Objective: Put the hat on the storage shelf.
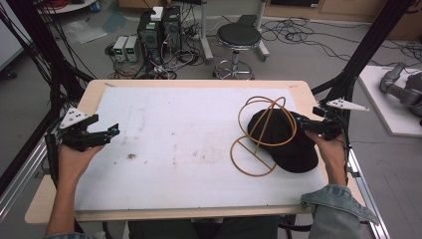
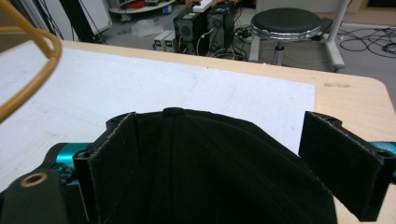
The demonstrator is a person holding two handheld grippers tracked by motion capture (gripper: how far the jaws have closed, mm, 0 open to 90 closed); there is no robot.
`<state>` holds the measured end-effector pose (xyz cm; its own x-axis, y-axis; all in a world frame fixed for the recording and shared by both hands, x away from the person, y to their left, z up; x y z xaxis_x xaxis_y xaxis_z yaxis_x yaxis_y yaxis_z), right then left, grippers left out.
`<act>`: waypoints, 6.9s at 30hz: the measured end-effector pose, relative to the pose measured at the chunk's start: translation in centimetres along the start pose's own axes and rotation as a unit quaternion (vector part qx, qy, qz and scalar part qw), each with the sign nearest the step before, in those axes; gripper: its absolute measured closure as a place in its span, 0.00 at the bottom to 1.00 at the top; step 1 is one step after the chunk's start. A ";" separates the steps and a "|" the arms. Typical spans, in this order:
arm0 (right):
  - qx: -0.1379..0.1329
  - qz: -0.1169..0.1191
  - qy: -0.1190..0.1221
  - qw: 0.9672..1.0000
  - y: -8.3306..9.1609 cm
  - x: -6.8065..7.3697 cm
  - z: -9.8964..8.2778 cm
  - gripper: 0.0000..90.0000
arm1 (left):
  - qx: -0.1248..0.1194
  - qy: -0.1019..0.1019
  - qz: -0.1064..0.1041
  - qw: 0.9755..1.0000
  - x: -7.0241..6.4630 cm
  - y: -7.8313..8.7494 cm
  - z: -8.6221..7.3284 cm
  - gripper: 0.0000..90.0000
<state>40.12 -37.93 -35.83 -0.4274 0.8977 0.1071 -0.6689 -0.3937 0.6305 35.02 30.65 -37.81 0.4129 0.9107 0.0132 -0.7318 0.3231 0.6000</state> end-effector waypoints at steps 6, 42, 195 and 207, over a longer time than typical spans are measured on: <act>0.005 0.010 0.000 1.000 -1.6 0.2 0.4 0.14 | 0.001 0.001 -0.001 1.000 0.0 0.0 0.0 0.19; 0.083 0.006 0.039 0.996 -5.6 0.3 0.6 0.26 | 0.002 0.004 -0.004 1.000 0.1 -0.1 -0.3 0.19; -0.156 0.093 0.098 0.978 14.9 -0.6 10.1 0.92 | -0.003 0.014 0.002 1.000 1.0 0.7 -0.4 0.19; -0.148 0.124 0.123 0.973 14.9 0.8 10.6 0.92 | -0.004 0.015 0.002 1.000 1.0 0.8 -0.4 0.19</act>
<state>36.30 -40.95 -18.22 -0.7060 0.7080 0.0178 -0.6576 -0.6647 0.3547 34.64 31.90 -37.69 0.3927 0.9196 -0.0082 -0.7382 0.3205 0.5936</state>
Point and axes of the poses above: each handheld gripper's, and its own axes: y roughly backward along the jaws, z roughly out of its top, x roughly to its left, the point moved 1 cm from there along -y, roughly forward along the jaws, and after that the axes turned 15 degrees about x, right-handed, at the moved point
